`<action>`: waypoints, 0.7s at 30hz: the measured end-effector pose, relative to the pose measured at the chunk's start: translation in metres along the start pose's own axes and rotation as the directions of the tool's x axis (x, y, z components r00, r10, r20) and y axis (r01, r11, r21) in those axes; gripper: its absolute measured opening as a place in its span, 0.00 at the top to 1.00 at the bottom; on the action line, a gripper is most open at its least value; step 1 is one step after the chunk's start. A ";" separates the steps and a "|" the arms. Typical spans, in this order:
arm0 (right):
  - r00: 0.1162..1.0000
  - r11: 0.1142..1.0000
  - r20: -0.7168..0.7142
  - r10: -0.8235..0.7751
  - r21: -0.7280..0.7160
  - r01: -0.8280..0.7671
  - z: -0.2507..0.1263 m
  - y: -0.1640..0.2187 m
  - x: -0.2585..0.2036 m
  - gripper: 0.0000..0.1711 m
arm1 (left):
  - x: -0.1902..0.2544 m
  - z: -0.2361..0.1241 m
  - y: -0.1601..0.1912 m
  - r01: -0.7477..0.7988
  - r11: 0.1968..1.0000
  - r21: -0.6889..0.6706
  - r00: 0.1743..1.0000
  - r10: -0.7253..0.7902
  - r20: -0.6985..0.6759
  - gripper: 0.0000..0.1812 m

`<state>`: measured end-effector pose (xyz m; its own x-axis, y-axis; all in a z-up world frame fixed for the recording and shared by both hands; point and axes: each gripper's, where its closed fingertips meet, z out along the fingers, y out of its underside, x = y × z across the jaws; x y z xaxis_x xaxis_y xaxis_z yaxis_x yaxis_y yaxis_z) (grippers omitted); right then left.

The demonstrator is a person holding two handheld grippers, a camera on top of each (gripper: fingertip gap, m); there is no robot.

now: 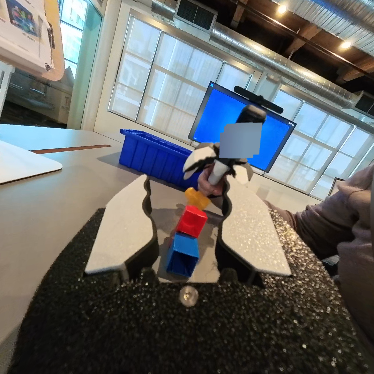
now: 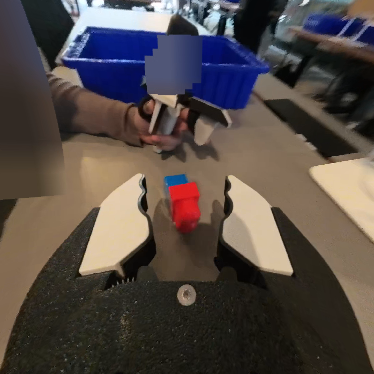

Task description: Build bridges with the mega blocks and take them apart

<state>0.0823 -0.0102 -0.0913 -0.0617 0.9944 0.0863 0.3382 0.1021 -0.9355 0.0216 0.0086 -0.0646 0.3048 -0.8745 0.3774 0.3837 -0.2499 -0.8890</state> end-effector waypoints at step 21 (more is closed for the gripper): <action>0.992 0.990 -0.109 -0.066 0.115 0.079 0.008 -0.022 0.002 0.78 | 0.028 0.018 0.036 -0.309 0.925 -0.219 0.951 0.302 -0.067 0.62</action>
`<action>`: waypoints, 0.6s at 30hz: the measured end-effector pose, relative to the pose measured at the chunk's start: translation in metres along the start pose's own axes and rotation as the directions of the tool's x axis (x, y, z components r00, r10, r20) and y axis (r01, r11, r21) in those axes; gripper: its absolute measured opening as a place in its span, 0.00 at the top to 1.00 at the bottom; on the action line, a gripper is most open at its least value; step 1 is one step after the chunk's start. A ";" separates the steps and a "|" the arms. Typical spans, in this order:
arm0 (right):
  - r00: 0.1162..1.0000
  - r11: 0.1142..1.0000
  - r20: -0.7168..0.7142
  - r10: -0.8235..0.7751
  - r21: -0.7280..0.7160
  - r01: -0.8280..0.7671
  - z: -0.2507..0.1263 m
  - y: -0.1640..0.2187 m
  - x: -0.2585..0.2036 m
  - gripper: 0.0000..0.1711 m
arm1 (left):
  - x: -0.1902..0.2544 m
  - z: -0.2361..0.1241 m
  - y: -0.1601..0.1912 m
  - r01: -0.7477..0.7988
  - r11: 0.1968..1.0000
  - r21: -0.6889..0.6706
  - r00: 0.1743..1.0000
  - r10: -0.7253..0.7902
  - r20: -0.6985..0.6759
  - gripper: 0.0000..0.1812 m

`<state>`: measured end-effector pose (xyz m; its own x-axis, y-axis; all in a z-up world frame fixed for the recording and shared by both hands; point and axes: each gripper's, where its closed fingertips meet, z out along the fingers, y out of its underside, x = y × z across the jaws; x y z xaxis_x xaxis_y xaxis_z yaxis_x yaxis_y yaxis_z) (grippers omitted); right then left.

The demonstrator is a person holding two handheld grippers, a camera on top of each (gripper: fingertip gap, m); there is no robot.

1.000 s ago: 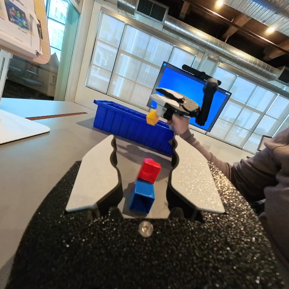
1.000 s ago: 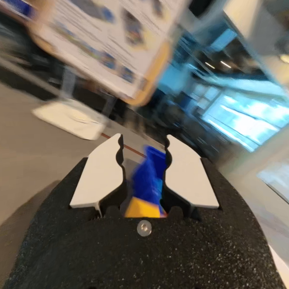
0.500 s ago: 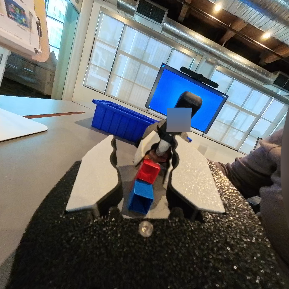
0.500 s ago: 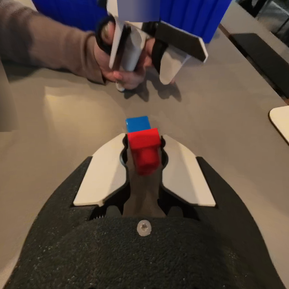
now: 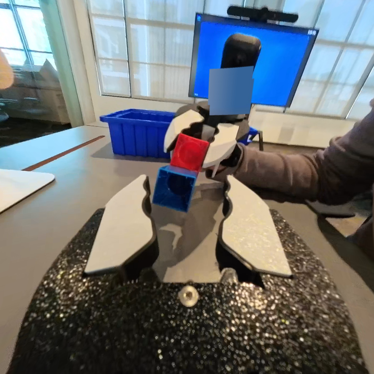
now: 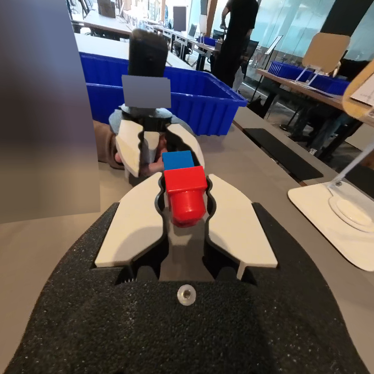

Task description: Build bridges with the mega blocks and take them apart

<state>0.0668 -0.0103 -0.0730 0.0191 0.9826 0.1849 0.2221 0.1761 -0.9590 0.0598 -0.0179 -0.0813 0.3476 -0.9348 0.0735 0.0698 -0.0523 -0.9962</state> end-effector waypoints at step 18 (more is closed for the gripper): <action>0.745 0.988 -0.664 -0.059 0.070 0.141 -0.101 -0.045 0.087 0.78 | -0.004 -0.018 -0.020 0.155 0.974 0.168 0.985 -0.140 -0.102 0.80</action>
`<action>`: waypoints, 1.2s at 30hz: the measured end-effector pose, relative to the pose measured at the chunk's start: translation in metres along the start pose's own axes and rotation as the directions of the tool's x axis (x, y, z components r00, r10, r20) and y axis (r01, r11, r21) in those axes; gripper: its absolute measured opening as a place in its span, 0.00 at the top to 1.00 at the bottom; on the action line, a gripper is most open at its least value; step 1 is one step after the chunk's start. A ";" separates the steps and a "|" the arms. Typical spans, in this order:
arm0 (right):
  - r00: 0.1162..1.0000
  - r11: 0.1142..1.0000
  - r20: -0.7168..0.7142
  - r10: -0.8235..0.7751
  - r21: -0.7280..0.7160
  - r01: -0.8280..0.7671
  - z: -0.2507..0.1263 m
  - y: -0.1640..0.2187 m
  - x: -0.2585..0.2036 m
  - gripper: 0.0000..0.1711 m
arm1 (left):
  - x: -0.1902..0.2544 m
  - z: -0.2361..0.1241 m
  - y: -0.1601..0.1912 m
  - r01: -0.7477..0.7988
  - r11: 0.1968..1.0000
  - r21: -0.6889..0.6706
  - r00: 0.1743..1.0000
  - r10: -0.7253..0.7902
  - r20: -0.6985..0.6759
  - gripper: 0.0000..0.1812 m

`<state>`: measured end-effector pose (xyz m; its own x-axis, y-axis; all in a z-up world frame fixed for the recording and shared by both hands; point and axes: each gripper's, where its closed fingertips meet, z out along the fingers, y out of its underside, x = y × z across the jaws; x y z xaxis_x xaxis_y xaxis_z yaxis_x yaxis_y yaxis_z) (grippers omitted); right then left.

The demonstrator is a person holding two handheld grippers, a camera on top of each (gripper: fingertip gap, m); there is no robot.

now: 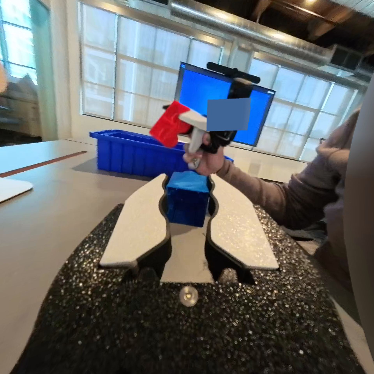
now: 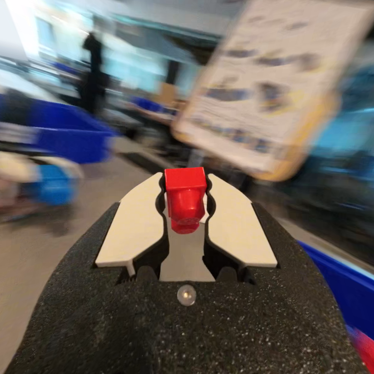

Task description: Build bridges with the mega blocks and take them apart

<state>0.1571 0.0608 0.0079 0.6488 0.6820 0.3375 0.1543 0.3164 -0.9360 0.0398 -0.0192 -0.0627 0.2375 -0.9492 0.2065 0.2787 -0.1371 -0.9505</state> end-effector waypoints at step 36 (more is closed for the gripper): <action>0.388 0.737 0.656 0.648 -0.410 -0.538 0.023 0.039 -0.155 0.75 | -0.002 0.001 -0.002 -0.034 0.999 0.017 0.999 0.034 0.027 0.80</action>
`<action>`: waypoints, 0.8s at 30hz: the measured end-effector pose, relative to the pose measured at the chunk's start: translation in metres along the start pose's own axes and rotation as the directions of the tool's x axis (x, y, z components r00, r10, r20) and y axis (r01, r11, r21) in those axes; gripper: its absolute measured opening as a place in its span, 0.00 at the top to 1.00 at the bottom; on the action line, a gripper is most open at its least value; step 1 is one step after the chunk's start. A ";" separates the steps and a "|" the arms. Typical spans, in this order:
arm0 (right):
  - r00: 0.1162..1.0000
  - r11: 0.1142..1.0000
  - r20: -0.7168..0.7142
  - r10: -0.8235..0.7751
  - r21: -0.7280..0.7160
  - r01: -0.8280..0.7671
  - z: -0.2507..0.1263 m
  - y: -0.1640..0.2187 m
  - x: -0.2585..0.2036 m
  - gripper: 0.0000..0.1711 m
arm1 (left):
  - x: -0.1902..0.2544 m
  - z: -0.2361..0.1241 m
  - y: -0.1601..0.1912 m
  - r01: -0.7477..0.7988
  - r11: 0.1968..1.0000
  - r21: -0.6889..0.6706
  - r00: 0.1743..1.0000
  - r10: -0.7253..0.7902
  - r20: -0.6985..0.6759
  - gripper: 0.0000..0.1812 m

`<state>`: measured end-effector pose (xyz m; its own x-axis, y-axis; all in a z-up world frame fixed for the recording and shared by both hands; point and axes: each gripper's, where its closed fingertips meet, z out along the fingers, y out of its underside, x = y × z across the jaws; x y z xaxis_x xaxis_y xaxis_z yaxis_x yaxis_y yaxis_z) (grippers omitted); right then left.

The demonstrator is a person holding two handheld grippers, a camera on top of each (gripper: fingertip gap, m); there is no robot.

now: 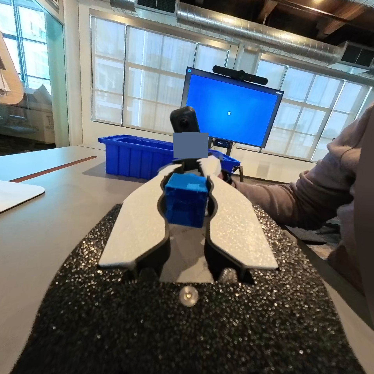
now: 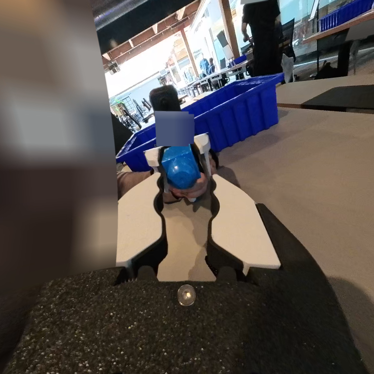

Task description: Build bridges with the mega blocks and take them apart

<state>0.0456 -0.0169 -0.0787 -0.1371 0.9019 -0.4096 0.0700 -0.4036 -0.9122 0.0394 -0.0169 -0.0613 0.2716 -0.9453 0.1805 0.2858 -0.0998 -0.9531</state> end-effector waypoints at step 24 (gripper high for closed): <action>-0.442 0.848 -0.810 -0.385 -0.499 0.176 -0.301 -0.095 0.037 0.84 | -0.013 -0.006 -0.011 0.043 0.994 0.097 0.997 -0.048 0.053 0.70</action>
<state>0.3314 0.1014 -0.0051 0.8341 -0.1186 0.5387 0.5287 -0.1065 -0.8421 0.0276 -0.0055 -0.0549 0.3058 -0.9216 0.2390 0.3853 -0.1098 -0.9162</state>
